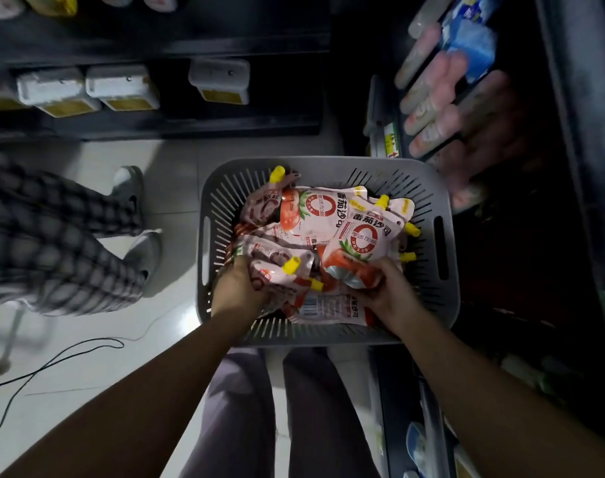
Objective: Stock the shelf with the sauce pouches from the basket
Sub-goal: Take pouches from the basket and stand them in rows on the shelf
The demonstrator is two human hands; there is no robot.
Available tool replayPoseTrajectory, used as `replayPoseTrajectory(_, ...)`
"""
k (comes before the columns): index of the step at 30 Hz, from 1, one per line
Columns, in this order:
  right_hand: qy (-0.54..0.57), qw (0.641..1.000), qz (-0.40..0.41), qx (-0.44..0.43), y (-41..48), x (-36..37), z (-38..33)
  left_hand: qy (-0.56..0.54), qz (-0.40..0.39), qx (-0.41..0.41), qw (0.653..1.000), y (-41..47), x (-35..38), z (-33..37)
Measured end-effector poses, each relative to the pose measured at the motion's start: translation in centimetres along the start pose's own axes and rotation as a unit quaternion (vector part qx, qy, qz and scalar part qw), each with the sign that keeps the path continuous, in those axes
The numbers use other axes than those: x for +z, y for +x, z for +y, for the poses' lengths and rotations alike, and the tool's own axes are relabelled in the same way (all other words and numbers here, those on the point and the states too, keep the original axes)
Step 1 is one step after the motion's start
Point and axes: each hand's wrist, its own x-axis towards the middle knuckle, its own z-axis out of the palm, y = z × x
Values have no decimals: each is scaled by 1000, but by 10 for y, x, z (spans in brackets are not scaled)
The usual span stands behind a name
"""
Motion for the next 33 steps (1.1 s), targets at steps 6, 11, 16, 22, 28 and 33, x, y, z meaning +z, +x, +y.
replayPoseTrajectory(6, -46, 998, -41, 25, -1, -6, -9, -93, -108, 69, 987, 1, -5, -3)
replayPoseTrajectory(11, -64, 992, -105, 32, 3, -24, -17, -263, -180, 41, 947, 0, -29, 7)
replayPoseTrajectory(16, -126, 983, -132, 25, -2, -28, -10, -500, -213, -22, 839, 13, -38, 29)
replayPoseTrajectory(22, -118, 975, -190, 11, -11, -14, 0, -689, -314, -148, 637, 20, -13, 57)
replayPoseTrajectory(28, -116, 975, -188, -2, -12, -18, 4, -604, -334, -230, 686, 12, 15, 67)
replayPoseTrajectory(33, -69, 979, -189, -30, -17, -13, 2, -543, -295, -232, 751, 13, 16, 70)
